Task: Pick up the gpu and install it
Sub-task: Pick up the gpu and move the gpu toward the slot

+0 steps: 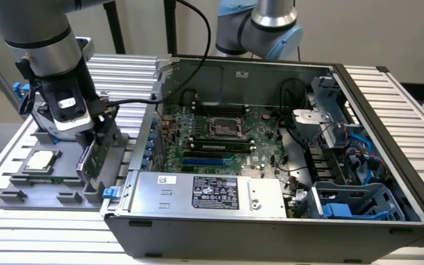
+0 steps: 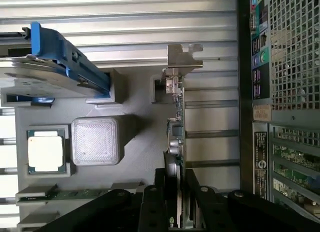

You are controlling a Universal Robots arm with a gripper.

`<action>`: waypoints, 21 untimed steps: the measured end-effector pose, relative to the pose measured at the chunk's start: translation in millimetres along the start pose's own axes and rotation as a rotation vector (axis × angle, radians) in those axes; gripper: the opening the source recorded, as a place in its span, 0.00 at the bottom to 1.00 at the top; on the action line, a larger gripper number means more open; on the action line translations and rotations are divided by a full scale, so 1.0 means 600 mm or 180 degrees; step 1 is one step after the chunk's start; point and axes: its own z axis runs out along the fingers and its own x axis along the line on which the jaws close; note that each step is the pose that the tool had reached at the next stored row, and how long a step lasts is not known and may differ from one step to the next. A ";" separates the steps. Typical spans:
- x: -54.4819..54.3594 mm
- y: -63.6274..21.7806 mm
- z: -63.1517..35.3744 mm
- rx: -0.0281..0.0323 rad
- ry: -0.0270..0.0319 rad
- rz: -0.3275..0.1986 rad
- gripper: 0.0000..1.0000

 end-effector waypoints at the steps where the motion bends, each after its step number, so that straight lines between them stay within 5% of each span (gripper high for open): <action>1: 0.000 0.000 -0.008 0.0000 0.0000 0.0000 1.00; 8: -0.001 0.003 -0.060 -0.0008 0.0001 0.0000 1.00; 9: -0.001 0.004 -0.068 -0.0009 0.0001 0.0000 0.00; 17: -0.005 0.007 -0.128 -0.0016 0.0002 -0.0005 0.00; 21: -0.014 0.009 -0.156 -0.0039 0.0003 -0.0019 0.00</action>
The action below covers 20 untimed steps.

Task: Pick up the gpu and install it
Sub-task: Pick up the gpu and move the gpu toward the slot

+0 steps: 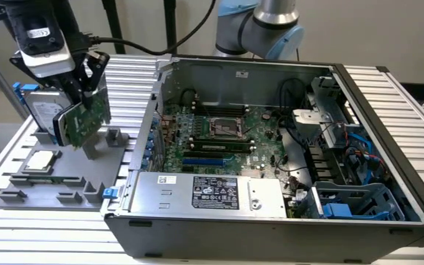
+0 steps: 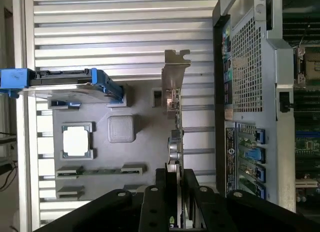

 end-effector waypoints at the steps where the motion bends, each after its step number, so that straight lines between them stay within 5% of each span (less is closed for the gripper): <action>1: -0.003 0.000 -0.005 -0.0011 0.0001 -0.0007 0.00; 11: -0.038 0.004 -0.050 -0.0157 0.0012 -0.0080 0.00; 20: -0.075 0.007 -0.082 -0.0327 0.0024 -0.0150 0.00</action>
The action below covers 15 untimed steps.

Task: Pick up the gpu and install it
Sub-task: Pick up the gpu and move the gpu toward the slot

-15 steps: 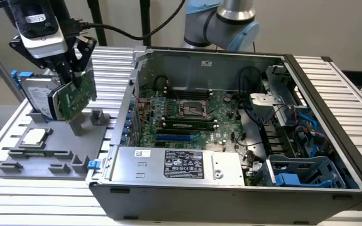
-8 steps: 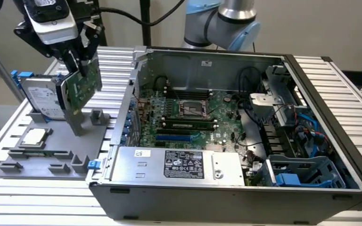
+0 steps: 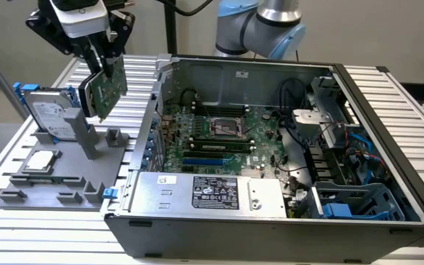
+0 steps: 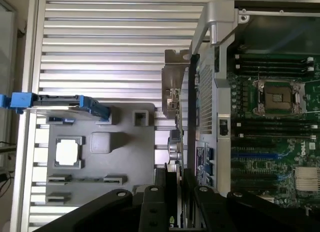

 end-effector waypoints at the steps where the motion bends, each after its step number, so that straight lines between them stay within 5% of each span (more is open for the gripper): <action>1: -0.004 0.000 -0.003 -0.0021 0.0001 -0.0007 0.00; 10: -0.053 0.001 -0.020 -0.0258 0.0004 -0.0032 0.00; 15: -0.089 -0.002 -0.031 -0.0357 0.0003 -0.0032 0.00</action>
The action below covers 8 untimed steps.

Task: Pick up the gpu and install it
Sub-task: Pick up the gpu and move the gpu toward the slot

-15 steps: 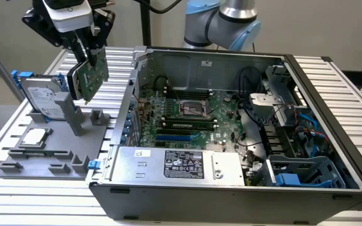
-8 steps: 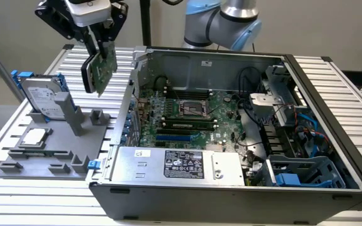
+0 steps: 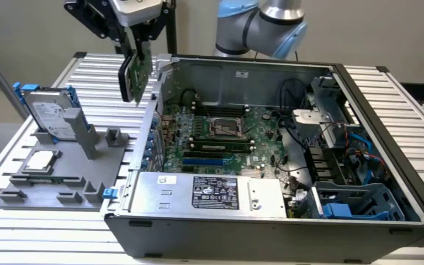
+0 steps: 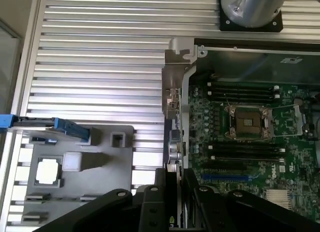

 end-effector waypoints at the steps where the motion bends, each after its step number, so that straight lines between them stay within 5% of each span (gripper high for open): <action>1: -0.008 -0.001 -0.002 -0.0018 0.0000 0.0000 0.00; 5: -0.038 -0.003 -0.005 -0.0099 -0.0002 0.0000 0.00; 8: -0.061 -0.004 -0.005 -0.0119 -0.0002 0.0001 0.00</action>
